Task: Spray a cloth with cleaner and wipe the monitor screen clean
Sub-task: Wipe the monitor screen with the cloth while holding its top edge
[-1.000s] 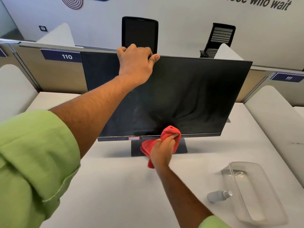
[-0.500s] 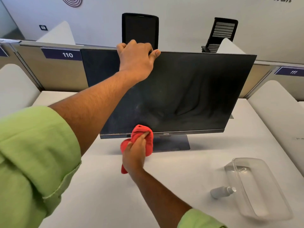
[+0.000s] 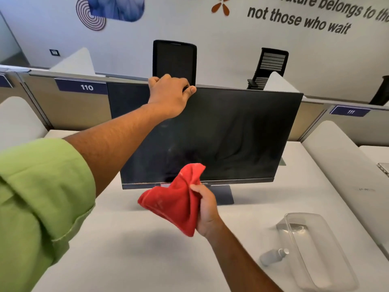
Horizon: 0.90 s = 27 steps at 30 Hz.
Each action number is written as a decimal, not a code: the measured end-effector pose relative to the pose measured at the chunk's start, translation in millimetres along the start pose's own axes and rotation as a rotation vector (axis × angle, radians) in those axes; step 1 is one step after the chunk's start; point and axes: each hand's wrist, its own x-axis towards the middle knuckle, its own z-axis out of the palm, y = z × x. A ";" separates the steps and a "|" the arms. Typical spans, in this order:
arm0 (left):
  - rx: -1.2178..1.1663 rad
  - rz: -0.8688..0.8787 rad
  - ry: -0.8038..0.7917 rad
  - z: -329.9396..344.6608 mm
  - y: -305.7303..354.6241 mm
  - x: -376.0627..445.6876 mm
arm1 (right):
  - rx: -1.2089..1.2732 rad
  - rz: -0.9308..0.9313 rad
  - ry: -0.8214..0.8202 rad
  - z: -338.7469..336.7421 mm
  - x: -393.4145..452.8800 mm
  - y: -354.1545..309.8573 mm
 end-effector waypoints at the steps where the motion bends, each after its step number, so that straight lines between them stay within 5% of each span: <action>1: -0.013 0.014 -0.022 -1.8 -0.3 0.0 | 0.046 -0.002 -0.023 -1.9 -4.0 -8.5; 8: -0.111 0.144 0.036 -8.4 -0.7 -31.1 | 0.025 -0.115 -0.032 -6.9 -15.6 -58.7; 12: -0.384 0.199 0.086 7.4 7.8 -99.9 | 0.059 -0.125 -0.036 -8.2 -17.1 -82.1; 16: -0.846 -0.204 -0.125 29.8 21.1 -178.1 | 0.074 -0.155 -0.083 -13.0 -19.0 -102.2; 20: -1.382 -0.762 -0.652 18.1 28.2 -205.4 | 0.059 -0.159 -0.172 -8.7 -26.0 -115.5; 22: -1.523 -0.794 -0.741 14.5 23.6 -210.4 | 0.010 -0.153 -0.196 -8.6 -25.3 -115.5; 27: -1.519 -0.626 -0.524 22.9 -0.4 -206.6 | -0.118 -0.230 -0.180 -13.8 -26.9 -116.3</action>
